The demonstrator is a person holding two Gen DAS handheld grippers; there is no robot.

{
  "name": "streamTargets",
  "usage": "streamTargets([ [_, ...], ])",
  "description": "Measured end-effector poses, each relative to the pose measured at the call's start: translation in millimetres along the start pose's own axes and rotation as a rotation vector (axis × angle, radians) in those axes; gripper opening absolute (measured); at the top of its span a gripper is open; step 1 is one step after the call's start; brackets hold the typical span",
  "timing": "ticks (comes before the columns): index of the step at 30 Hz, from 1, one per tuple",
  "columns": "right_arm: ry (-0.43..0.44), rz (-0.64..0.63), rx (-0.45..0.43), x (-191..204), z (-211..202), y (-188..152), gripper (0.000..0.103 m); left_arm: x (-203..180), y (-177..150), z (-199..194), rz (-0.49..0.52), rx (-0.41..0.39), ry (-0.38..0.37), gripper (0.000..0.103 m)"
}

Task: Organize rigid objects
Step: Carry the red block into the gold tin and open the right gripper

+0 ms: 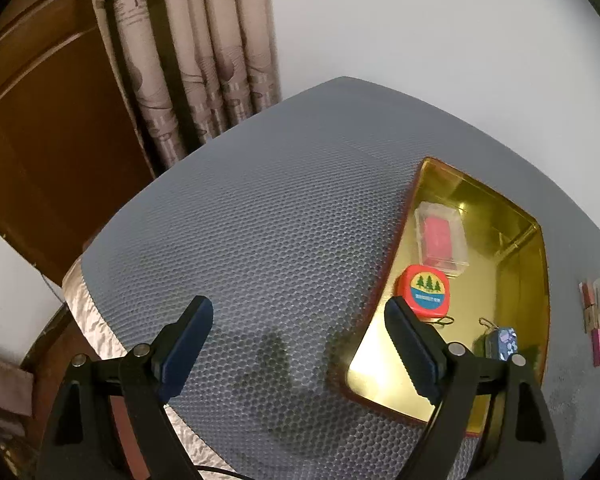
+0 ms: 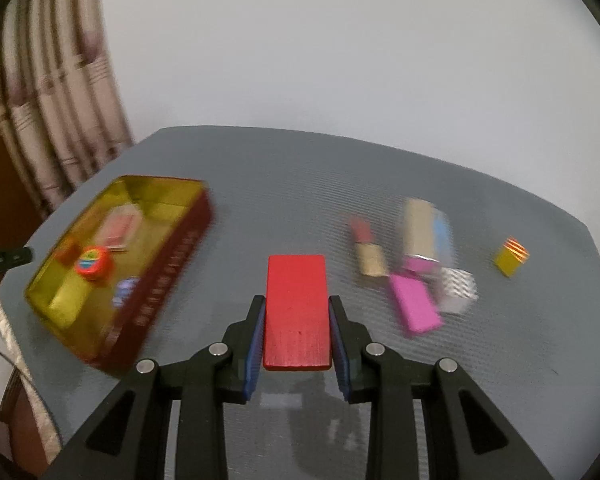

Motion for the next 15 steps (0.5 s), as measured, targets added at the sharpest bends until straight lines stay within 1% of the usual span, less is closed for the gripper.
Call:
streamTargets([
  [3,0.046,-0.036,-0.002,38.2,9.1,8.3,0.03,5.9,-0.8,1.9,-0.026,0.01,-0.001,0.085],
  [8,0.114,-0.099,0.006,87.8,4.5,14.4,0.03,22.6,-2.7,4.5,-0.081,0.025,0.029,0.085],
  [12,0.165,-0.154,0.028,123.7,8.3,11.5,0.03,33.5,-6.8,10.1,-0.125,0.054,0.044,0.085],
  [15,0.196,-0.2,0.058,148.8,15.5,5.1,0.03,31.2,-8.8,14.6,-0.14,0.069,0.041,0.085],
])
Point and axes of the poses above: each gripper's, at about its wrist camera, not at the fingertips, and z roughly the way its jaws point, x to its left, y to its top, the point moved 8 cm from there along z, roughly the way its jaws point, and after that the axes turned 8 degrees about z, right-handed, at the moved point
